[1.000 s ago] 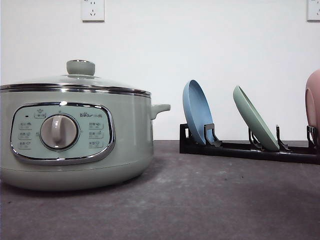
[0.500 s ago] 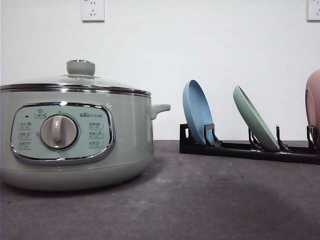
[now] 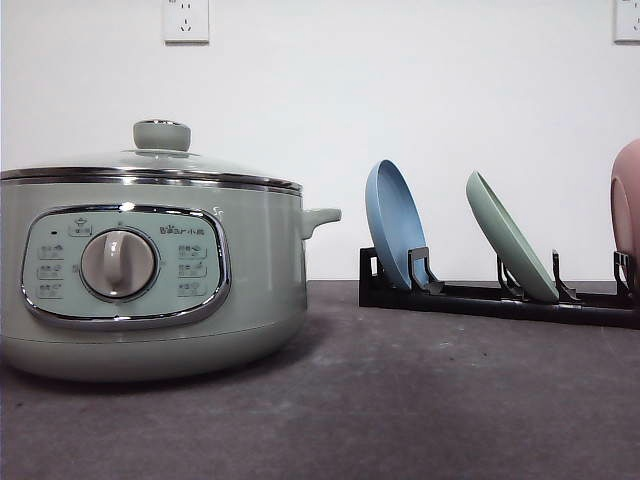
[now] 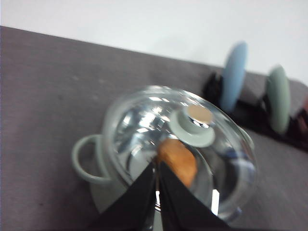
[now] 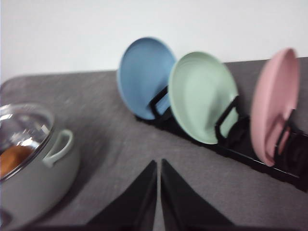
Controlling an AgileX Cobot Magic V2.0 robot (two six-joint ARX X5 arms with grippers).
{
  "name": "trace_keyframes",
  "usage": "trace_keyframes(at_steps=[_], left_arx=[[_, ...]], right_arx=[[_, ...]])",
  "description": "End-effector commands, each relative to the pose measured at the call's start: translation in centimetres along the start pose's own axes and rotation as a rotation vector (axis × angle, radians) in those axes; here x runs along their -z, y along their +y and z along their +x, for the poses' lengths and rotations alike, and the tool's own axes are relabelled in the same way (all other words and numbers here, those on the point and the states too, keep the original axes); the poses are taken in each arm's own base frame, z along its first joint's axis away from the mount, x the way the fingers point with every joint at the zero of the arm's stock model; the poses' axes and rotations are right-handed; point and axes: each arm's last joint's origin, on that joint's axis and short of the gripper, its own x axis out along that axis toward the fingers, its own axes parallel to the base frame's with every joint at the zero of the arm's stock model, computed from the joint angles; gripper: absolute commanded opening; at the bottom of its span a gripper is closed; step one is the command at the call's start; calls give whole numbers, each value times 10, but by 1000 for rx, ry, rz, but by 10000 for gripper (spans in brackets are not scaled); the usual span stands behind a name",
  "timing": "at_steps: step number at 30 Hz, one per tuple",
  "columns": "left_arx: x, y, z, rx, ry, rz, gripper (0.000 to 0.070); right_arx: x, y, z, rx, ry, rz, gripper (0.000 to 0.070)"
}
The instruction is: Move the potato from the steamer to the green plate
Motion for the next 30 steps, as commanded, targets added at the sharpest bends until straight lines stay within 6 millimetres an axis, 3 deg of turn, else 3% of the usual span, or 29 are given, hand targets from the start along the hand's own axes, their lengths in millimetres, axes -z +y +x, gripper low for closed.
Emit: trace_keyframes(at_steps=[1,8,16,19,21,24,25,27,30], left_arx=[[-10,-4,-2,36,15,71,1],[-26,-14,1,146,142,120,1],[-29,-19,1,187,169,175,2],[-29,-19,1,186,172,172,86],[-29,-19,1,186,173,166,216],[-29,-19,1,185,173,164,463],[-29,-19,1,185,173,164,512],[-29,-19,1,185,173,165,568],[-29,-19,1,185,173,164,567]], right_arx=[[-10,2,0,-26,21,-65,0],[-30,7,4,-88,156,-92,0],[-33,12,5,-128,246,-105,0],[-33,12,5,-128,248,-102,13],[-33,12,5,-127,251,-100,106],[-32,12,5,-124,255,-79,392],[-32,12,5,-124,255,-77,461],[-32,12,5,-123,255,-76,533],[-32,12,5,-123,256,-73,533]])
